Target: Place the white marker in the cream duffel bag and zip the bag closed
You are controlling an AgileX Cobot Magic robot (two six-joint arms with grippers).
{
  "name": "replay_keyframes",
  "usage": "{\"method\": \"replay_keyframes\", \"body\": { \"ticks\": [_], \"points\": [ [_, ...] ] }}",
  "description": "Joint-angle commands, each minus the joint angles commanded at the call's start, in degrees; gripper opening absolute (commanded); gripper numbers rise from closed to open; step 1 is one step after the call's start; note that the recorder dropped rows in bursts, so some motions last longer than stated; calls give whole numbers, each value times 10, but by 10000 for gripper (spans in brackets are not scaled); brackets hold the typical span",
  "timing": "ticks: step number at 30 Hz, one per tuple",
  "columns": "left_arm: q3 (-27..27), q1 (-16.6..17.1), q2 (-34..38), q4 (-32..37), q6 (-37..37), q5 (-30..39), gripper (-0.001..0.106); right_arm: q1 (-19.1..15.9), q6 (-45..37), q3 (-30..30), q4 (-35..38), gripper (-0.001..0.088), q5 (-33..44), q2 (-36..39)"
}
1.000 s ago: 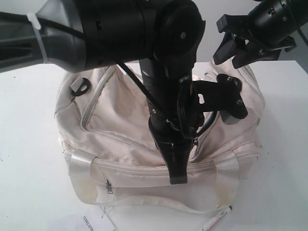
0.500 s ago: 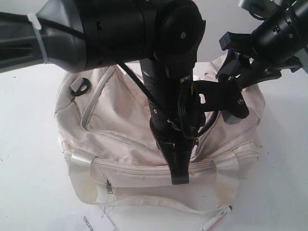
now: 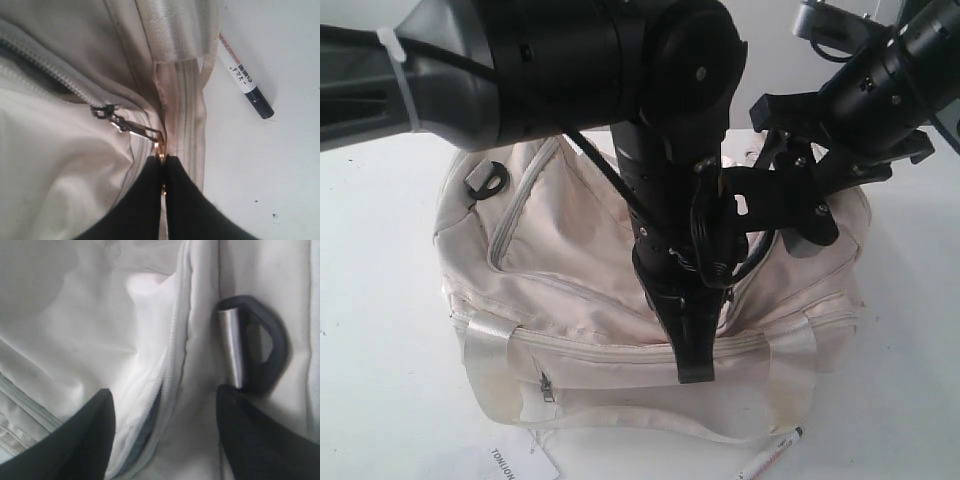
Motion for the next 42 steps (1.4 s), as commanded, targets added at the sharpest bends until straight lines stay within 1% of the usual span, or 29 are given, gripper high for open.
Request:
{"method": "replay_keyframes", "body": {
  "ticks": [12, 17, 22, 23, 25, 26, 27, 28, 29, 31, 33, 37, 42],
  "points": [
    [0, 0, 0, -1, -1, -1, 0, 1, 12, 0, -15, 568, 0, 10],
    [0, 0, 0, -1, -1, -1, 0, 1, 15, 19, -15, 568, -7, 22],
    [0, 0, 0, -2, -1, -1, 0, 1, 22, 20, -15, 557, -2, 23],
    [0, 0, 0, -2, -1, -1, 0, 1, 22, 20, -15, 535, 0, 23],
    [0, 0, 0, -2, -1, -1, 0, 1, 22, 20, -19, 459, 3, 23],
    [0, 0, 0, -2, -1, -1, 0, 1, 22, 20, -20, 399, 3, 23],
    [0, 0, 0, -2, -1, -1, 0, 1, 20, 20, -22, 278, 3, 23],
    [0, 0, 0, -2, -1, -1, 0, 1, 19, 20, -23, 215, 3, 23],
    [0, 0, 0, -2, -1, -1, 0, 1, 9, 20, -22, 118, 3, 23],
    [0, 0, 0, -2, -1, -1, 0, 1, 7, 20, -22, 19, 3, 23],
    [0, 0, 0, -2, -1, -1, 0, 1, 6, 19, -22, 0, 2, 22],
    [0, 0, 0, -2, -1, 11, 0, 1, 6, 18, -22, 0, -8, 11],
    [0, 0, 0, -2, -1, 34, 0, 1, 6, 18, -34, 0, -20, -26]
  ]
}}
